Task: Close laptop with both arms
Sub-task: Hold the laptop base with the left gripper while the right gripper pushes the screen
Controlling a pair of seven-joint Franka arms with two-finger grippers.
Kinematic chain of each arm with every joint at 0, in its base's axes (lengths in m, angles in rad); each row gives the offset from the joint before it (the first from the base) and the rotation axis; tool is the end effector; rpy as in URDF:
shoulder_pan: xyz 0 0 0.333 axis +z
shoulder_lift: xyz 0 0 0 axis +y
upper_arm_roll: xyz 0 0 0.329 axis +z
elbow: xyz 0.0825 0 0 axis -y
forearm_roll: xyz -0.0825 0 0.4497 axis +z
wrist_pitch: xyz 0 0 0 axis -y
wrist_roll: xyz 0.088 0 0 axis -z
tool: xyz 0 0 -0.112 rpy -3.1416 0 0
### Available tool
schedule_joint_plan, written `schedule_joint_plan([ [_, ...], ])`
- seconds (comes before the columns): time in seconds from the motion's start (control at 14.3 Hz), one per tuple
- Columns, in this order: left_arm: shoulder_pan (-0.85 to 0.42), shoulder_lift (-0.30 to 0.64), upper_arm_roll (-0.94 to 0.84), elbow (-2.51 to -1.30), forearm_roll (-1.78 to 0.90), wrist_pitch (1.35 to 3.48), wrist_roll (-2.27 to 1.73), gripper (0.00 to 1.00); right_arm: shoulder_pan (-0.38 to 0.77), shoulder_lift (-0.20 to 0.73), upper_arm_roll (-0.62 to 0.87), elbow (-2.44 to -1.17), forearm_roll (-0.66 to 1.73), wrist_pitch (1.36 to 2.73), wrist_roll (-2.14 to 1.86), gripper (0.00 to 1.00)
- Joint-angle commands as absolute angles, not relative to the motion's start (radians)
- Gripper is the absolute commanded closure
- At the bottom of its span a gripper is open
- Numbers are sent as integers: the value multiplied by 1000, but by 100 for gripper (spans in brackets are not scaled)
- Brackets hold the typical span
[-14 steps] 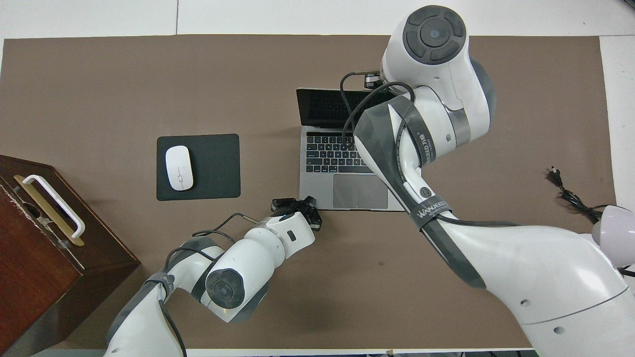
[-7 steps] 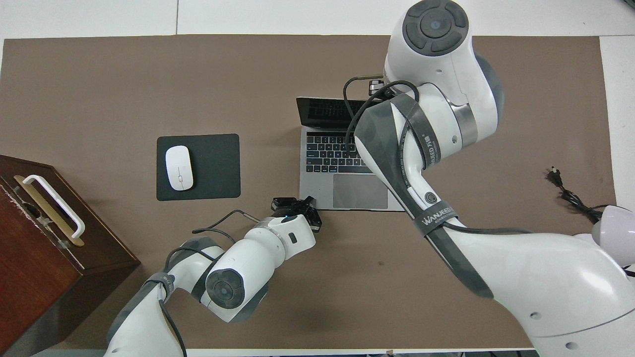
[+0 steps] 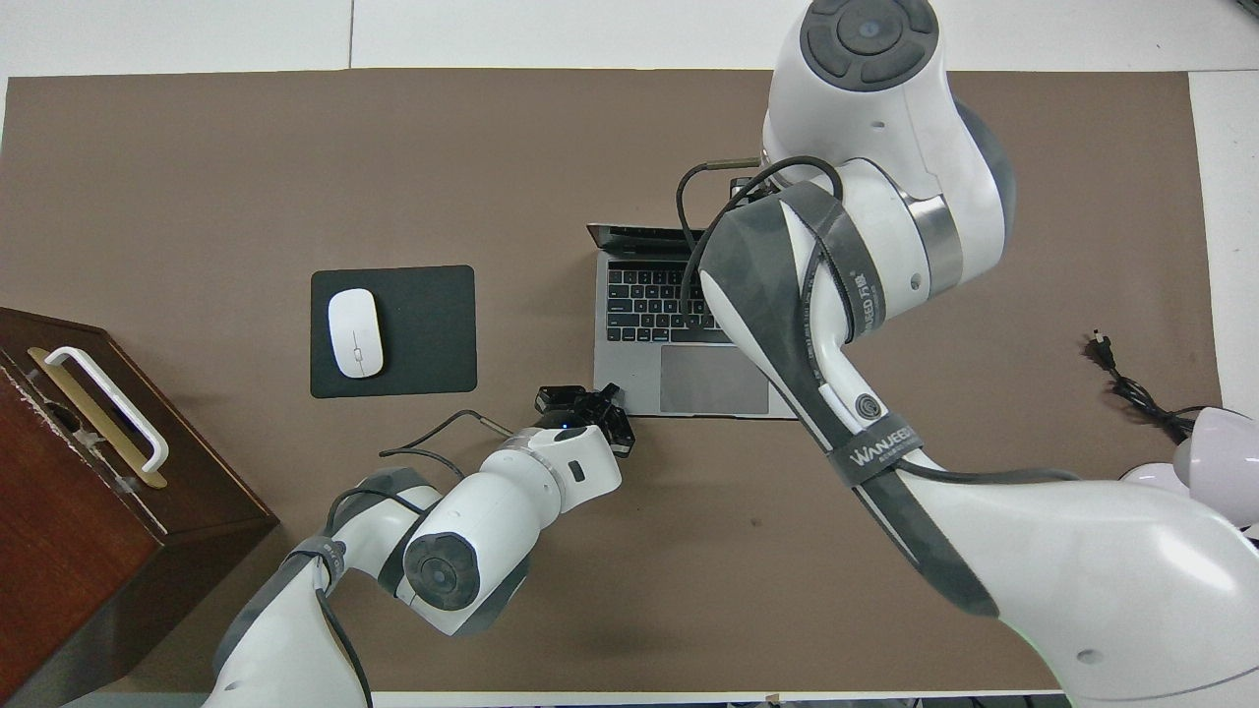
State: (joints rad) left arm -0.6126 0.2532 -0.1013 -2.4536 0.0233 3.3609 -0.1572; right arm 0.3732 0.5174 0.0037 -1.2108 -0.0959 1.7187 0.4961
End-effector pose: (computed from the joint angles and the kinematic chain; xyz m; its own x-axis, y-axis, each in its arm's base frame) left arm 0.4244 -0.3724 0.2232 0.6932 -0.3997 0.5998 -0.5666 -0.8165 0.1108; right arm 0.7275 0.2772 0.4767 0.9940 -0.1033 0.0352 -0.1060 -0.9906 0.0864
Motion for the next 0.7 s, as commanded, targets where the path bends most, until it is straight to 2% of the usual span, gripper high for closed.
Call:
schedule_joint_plan([
  [0.0, -623, 313, -64, -2447, 40, 3382, -120, 100, 328, 509, 25, -1213, -29, 1694, 511, 100],
  [0.35, -623, 322, -60, -2447, 40, 3392, -94, 100, 304, 483, 26, -1275, 2, 1707, 509, 100],
  [0.63, -623, 327, -51, -2448, 40, 3395, -83, 100, 301, 465, 26, -1364, 2, 1795, 509, 100],
])
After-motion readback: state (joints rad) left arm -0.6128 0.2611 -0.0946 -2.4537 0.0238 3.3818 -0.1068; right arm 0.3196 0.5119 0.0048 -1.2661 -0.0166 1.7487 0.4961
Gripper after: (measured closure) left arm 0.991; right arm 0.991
